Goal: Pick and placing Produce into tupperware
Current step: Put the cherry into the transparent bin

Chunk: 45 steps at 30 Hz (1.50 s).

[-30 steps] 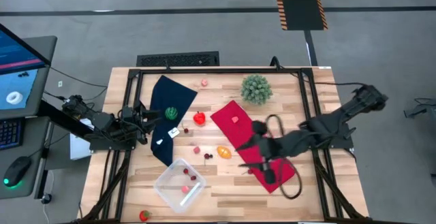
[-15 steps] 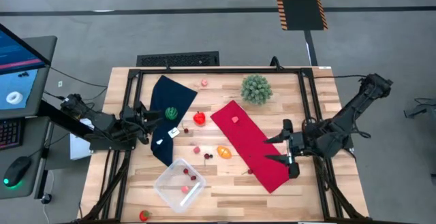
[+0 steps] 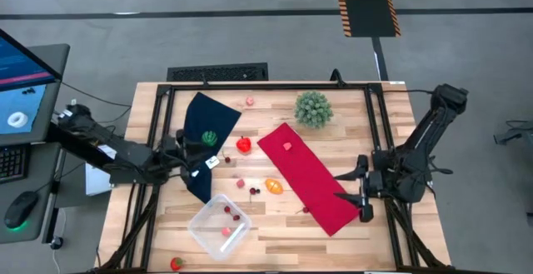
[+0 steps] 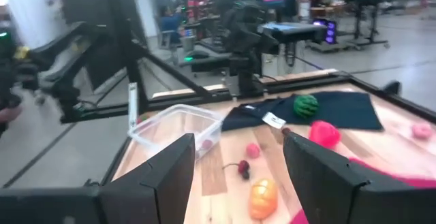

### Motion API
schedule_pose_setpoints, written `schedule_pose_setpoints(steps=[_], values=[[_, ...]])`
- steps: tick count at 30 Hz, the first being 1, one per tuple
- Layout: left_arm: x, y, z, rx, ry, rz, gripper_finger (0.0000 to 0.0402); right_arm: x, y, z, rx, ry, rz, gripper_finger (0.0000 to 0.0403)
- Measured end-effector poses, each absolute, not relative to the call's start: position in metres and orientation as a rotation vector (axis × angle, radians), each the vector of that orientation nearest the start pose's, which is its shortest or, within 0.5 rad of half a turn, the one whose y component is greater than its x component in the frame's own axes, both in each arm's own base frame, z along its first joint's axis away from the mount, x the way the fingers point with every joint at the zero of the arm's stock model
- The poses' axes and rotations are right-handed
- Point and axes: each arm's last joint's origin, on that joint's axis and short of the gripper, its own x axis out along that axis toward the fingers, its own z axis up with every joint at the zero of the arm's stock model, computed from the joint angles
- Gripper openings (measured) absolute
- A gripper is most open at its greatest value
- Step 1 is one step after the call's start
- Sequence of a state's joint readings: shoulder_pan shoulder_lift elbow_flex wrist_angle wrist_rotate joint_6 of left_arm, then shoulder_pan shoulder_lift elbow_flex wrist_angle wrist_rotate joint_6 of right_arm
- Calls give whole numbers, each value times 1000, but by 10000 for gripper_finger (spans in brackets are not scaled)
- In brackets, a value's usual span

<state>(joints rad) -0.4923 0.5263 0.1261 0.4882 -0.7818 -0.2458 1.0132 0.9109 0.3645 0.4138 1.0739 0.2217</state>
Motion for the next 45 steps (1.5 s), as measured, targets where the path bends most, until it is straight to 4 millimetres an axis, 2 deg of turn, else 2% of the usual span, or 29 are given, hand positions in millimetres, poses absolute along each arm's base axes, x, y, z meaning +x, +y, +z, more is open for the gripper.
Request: schedule_pose_setpoints(steps=[6, 13, 18, 25, 29, 34, 37, 45], values=[[163, -57, 211, -246, 52, 334, 162, 109, 135, 210, 159, 69, -83, 249], [234, -83, 218, -161, 184, 268, 162, 106, 136, 210, 159, 68, -82, 249], [281, -99, 201, -92, 267, 311, 162, 106, 136, 209, 153, 71, -92, 249], [333, -113, 185, -142, 261, 325, 162, 93, 139, 204, 155, 85, -48, 249], [348, -118, 190, -134, 239, 319, 162, 77, 128, 191, 140, 66, -50, 249], [351, -119, 193, -125, 233, 320, 162, 74, 107, 164, 153, 64, -55, 249], [352, -116, 193, -108, 236, 325, 162, 78, 97, 156, 154, 47, -22, 249], [357, -104, 193, -124, 238, 325, 162, 104, 79, 163, 41, 20, 115, 249]])
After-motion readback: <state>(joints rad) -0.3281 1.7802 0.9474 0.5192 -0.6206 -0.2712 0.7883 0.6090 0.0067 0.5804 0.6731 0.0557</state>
